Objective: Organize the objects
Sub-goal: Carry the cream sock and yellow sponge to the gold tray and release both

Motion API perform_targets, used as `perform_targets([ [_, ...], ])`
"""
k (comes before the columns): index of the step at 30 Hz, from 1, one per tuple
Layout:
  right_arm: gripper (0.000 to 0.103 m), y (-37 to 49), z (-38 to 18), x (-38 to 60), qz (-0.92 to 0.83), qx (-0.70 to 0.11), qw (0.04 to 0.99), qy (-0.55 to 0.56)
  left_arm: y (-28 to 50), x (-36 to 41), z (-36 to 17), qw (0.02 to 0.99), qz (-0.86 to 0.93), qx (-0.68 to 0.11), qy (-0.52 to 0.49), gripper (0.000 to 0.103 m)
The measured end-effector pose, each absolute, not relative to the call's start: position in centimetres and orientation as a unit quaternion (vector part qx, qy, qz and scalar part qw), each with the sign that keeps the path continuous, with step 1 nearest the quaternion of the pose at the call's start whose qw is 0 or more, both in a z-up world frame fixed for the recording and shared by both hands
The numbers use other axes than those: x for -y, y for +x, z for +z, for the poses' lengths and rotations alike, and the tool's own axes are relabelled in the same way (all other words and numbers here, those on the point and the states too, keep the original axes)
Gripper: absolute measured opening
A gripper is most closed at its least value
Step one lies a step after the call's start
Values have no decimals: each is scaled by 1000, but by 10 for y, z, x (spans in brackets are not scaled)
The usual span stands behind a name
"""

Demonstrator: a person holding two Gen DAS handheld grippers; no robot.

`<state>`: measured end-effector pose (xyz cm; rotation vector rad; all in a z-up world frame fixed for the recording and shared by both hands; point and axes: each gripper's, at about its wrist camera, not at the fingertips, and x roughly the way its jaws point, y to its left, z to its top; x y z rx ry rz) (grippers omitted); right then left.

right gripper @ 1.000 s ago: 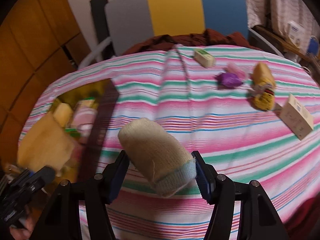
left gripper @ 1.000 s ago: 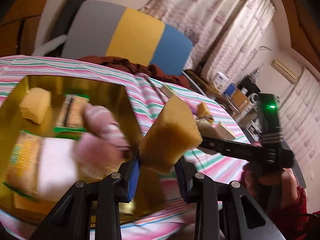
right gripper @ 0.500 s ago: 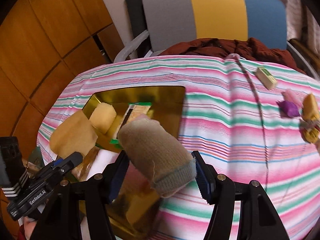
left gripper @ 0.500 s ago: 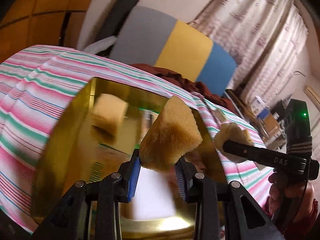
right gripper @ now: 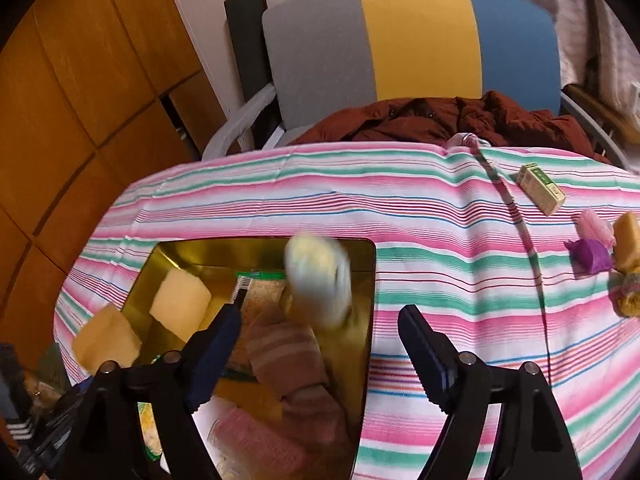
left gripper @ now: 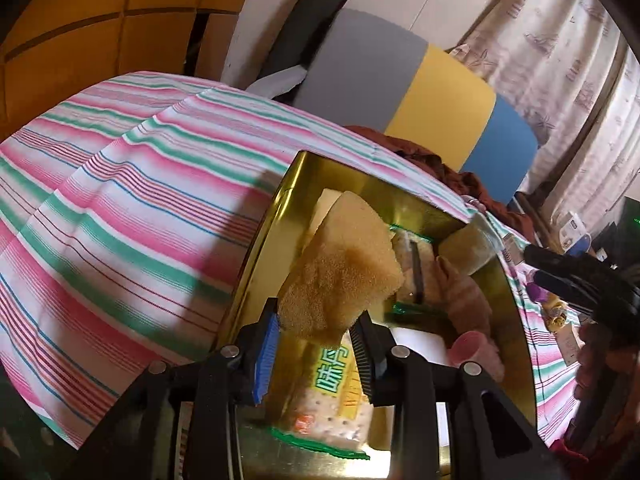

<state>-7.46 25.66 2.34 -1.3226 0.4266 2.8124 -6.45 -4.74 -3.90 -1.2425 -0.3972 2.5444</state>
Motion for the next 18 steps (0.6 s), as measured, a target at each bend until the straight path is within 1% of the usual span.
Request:
perform_targets([
  [2,81,-68,26,-256,897,-141,-3,-419,-65,45,-42,133,878,130,-440,36],
  [3,82,-64,27,-256,897,-142,-4,-419,-65,44,-42,131,880,126,-439,43],
  [4,82,-59,28,-256,897,-142,-6,-418,-64,42,-41,126,880,122,-440,52],
  [10,83,-39,31,-255,898,-144,-16,-415,-56,45,-23,108,897,129,-408,69],
  [18,83,-19,34,-266,897,-153,-11,-414,-50,54,-2,82,912,154,-371,71],
])
